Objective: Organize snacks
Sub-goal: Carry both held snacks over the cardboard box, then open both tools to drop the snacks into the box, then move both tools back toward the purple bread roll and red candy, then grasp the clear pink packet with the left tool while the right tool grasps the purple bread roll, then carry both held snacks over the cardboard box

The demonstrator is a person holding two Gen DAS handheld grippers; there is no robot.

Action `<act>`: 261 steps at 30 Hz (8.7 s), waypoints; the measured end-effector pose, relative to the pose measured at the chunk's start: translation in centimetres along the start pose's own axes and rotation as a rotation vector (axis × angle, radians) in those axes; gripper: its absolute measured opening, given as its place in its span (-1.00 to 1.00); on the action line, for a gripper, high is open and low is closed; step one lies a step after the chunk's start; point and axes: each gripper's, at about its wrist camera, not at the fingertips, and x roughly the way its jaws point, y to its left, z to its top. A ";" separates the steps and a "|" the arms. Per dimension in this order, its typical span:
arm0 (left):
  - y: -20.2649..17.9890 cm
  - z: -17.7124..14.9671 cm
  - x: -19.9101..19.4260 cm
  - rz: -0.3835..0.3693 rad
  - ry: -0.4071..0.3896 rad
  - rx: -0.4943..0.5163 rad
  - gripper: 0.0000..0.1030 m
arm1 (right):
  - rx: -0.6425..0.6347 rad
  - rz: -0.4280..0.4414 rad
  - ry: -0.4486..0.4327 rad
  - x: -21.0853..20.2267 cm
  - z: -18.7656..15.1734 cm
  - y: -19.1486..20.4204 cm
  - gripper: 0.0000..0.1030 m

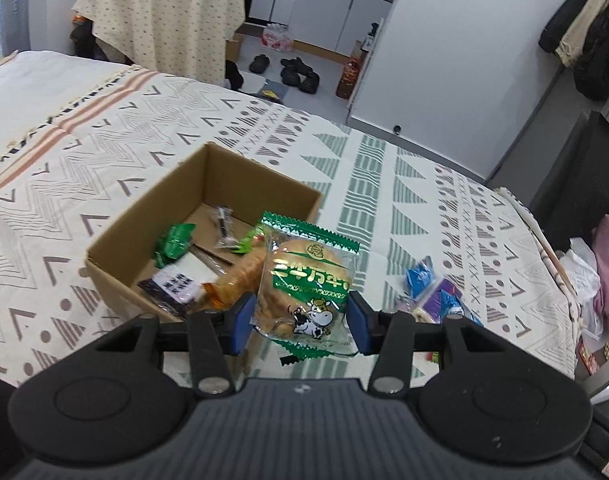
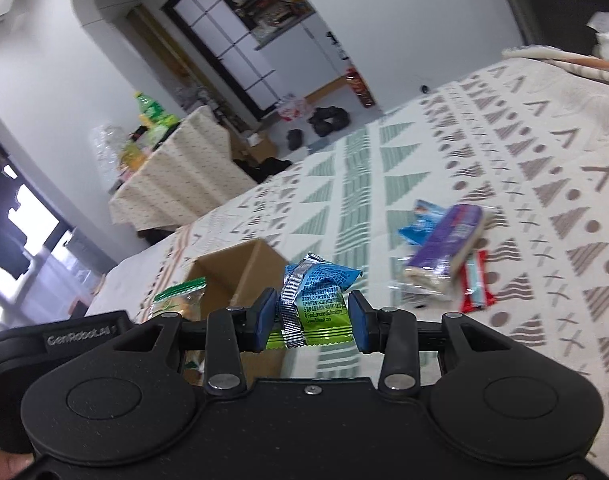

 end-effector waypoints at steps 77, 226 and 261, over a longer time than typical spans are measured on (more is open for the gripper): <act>7.6 3.9 4.0 0.064 0.095 -0.115 0.72 | -0.028 -0.017 0.080 5.1 0.3 4.7 0.28; 1.1 4.5 0.7 -0.082 0.019 -0.087 -0.44 | 0.167 0.079 -0.008 3.3 3.5 -0.6 -0.42; 9.3 8.7 8.0 -0.104 0.060 -0.159 -0.43 | 0.073 0.079 0.107 11.8 2.4 6.2 -0.42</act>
